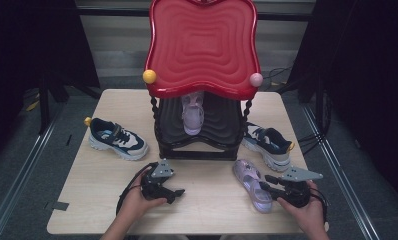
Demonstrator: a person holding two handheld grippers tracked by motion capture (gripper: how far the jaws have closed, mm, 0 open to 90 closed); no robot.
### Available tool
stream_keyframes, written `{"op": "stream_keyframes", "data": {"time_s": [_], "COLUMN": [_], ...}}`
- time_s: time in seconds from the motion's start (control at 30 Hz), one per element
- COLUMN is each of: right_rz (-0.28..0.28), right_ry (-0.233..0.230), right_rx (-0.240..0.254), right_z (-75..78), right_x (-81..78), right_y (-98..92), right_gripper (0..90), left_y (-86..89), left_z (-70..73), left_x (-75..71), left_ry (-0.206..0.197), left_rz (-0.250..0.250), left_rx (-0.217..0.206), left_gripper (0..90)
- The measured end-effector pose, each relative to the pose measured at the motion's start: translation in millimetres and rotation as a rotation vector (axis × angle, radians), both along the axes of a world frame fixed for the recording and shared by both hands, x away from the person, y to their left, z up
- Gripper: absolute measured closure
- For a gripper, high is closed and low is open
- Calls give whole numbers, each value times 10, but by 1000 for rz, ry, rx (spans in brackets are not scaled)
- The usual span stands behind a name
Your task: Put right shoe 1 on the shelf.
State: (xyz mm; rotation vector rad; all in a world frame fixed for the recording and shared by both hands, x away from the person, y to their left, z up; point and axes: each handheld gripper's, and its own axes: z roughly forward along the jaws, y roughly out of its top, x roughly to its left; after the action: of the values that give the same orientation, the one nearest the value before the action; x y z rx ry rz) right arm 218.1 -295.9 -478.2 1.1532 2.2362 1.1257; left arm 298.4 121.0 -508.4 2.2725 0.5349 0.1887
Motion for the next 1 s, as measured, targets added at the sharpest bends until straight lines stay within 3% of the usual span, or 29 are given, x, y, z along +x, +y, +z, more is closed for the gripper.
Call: {"op": "stream_keyframes", "data": {"time_s": [0.63, 1.0], "right_rz": [-4, 24], "right_ry": [-5, -24], "right_rx": [-30, -42], "right_z": [-44, -28], "right_x": [36, 46], "right_y": [42, 42], "right_gripper": [747, 837], "left_y": [-2, -1], "left_z": [-1, 0], "left_x": [-1, -1], "left_ry": [-2, -1], "left_rz": [3, 1], "left_rx": [-3, 1], "left_gripper": [167, 166]}}
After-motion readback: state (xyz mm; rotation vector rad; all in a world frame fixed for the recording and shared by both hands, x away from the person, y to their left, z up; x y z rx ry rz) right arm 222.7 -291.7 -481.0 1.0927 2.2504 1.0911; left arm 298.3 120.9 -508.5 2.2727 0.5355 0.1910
